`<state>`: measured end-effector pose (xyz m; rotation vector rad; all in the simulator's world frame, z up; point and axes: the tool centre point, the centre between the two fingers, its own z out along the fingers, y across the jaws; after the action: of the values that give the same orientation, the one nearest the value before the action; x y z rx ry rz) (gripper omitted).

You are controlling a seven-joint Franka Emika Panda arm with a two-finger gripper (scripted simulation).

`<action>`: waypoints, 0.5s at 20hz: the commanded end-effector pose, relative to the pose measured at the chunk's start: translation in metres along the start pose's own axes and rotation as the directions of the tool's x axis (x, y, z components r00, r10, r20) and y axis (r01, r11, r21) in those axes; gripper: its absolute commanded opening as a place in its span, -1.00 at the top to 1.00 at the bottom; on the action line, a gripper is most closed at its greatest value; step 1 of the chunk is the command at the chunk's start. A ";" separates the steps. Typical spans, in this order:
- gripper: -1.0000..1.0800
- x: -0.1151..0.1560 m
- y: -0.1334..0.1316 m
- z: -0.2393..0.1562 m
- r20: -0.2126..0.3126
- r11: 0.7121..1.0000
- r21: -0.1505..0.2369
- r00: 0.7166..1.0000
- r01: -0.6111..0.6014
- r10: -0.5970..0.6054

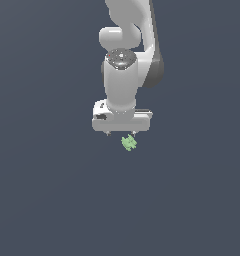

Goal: Pick up the object and move it to a goal position.

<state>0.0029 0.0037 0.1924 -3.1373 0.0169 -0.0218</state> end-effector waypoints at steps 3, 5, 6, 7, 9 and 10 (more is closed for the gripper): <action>-0.92 0.001 0.002 -0.001 -0.004 1.000 0.001 1.000 -0.008 0.008; -0.92 0.005 0.009 -0.003 -0.014 1.000 0.005 0.999 -0.031 0.031; -0.92 0.008 0.014 -0.004 -0.021 0.999 0.007 0.999 -0.046 0.047; -0.92 0.010 0.018 -0.006 -0.027 0.998 0.009 0.998 -0.059 0.060; -0.92 0.012 0.023 -0.007 -0.033 0.997 0.012 0.997 -0.074 0.074; -0.92 0.012 0.023 -0.007 -0.033 0.997 0.012 0.997 -0.075 0.075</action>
<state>0.0136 -0.0175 0.1988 -3.1246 0.1227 -0.0685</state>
